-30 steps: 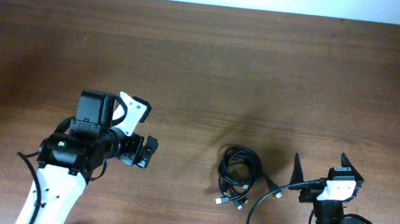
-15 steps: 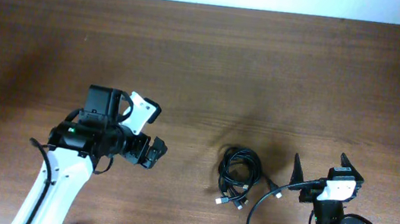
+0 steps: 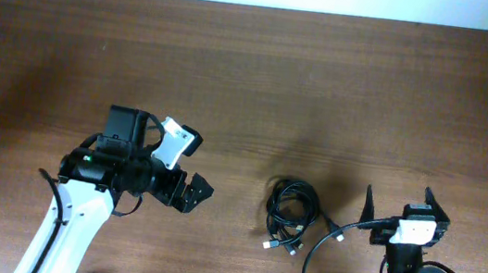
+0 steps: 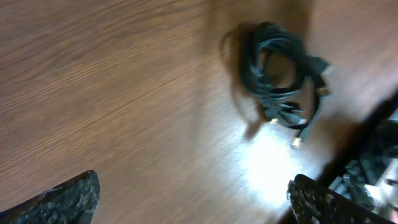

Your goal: Untangle cables

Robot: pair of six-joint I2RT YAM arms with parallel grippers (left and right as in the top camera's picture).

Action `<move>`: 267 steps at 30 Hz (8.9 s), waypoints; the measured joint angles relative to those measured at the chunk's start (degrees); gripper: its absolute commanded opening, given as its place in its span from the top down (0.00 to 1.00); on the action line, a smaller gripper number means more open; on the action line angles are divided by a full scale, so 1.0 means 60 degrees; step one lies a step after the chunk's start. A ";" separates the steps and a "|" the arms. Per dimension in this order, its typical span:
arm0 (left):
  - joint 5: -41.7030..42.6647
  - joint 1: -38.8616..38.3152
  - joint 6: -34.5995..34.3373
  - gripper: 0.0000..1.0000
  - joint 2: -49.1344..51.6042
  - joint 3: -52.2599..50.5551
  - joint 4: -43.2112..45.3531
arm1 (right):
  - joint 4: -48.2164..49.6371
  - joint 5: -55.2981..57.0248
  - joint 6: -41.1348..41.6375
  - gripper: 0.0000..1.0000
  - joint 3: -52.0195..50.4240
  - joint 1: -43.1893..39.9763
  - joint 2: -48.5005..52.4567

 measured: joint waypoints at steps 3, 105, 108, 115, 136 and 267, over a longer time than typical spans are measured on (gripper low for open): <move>-0.0823 0.0000 -0.0270 0.01 0.0000 0.0000 -0.0007 | 0.0455 -0.0357 0.0889 0.01 0.0084 0.0000 -0.0007; 0.3920 -0.0157 -0.2911 0.01 0.0036 0.0244 0.4120 | -1.0859 -0.6091 -0.0528 0.96 1.5435 0.2969 1.6527; 0.3927 -0.0634 -0.3104 0.01 0.0036 0.0259 0.4138 | -1.0637 -0.6127 -0.0521 0.96 1.5864 0.2969 1.6527; 0.3042 -0.0943 -0.5074 0.01 0.0036 0.0284 0.5005 | -1.0469 -0.6131 -0.0448 0.96 1.5912 0.2969 1.6527; 0.2324 -0.1235 -0.8706 0.75 0.0036 0.0306 0.5220 | -1.0083 -0.6156 -0.0444 0.96 1.5919 0.2969 1.6527; 0.2237 -0.1963 -0.4779 1.00 -0.0040 0.0506 0.7748 | -1.1322 -0.0062 0.3818 0.34 1.6633 0.3537 1.2903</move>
